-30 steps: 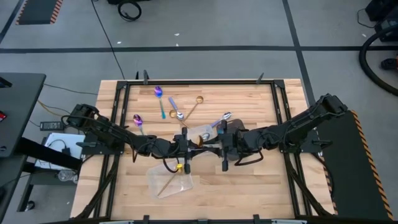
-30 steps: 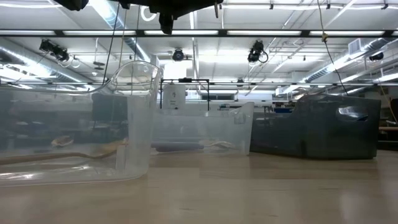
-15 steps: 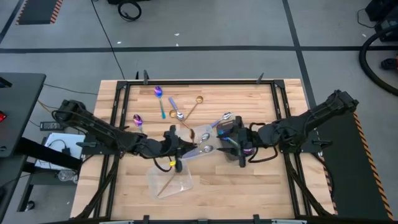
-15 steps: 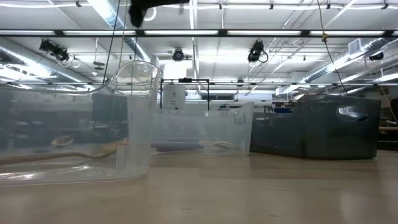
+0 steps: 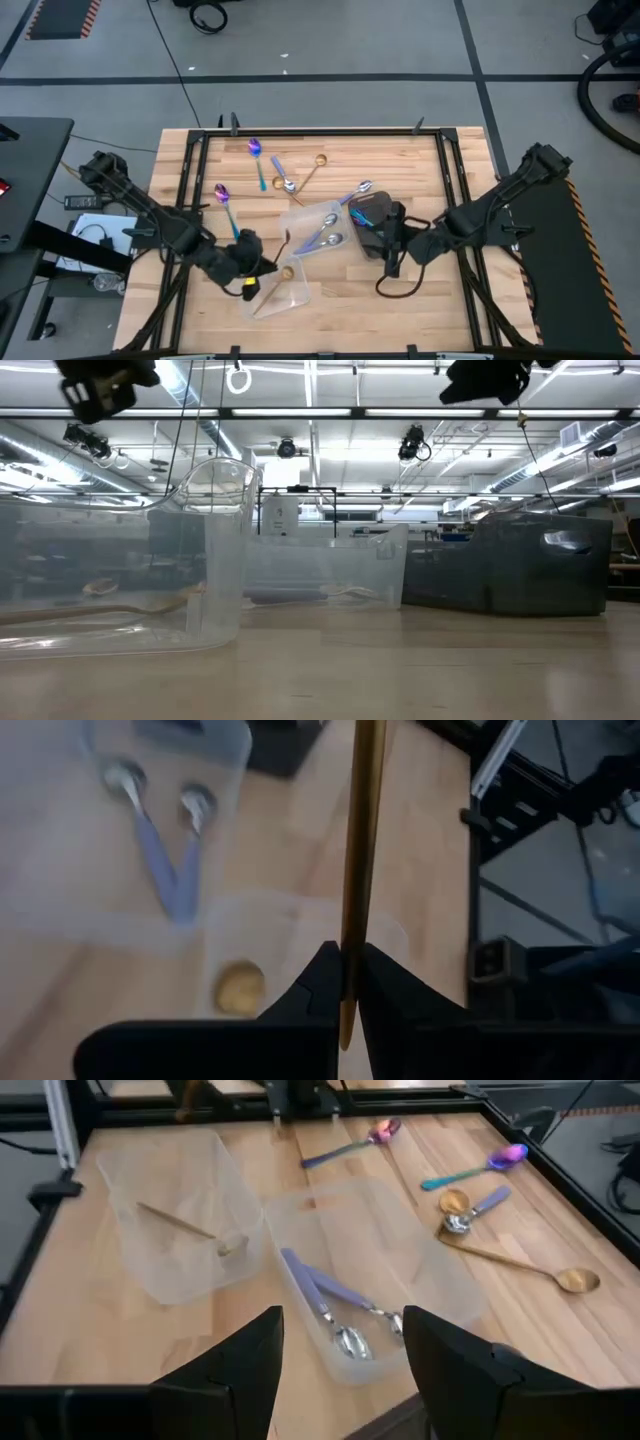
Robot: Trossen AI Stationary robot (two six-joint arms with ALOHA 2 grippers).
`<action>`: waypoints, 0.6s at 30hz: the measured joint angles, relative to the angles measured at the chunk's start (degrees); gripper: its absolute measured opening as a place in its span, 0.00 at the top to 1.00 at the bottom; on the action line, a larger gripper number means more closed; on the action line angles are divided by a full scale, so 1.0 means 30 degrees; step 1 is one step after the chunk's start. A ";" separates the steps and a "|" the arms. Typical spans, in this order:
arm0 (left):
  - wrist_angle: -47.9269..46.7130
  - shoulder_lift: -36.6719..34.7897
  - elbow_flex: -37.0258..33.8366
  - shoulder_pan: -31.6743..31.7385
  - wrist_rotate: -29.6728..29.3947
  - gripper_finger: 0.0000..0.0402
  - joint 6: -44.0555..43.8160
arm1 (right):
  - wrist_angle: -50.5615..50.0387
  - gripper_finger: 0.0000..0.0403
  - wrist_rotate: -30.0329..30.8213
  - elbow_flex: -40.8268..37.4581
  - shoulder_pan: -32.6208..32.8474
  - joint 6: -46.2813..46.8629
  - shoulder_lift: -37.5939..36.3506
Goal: Sort silverware by color (type)
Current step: Put the gold spoon into the bottom transparent bin
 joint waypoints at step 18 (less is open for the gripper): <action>-0.3225 0.4046 0.1524 -0.2454 0.1778 0.94 -1.0817 | 0.7630 0.47 0.0149 -0.2514 -0.0211 -0.1035 0.5519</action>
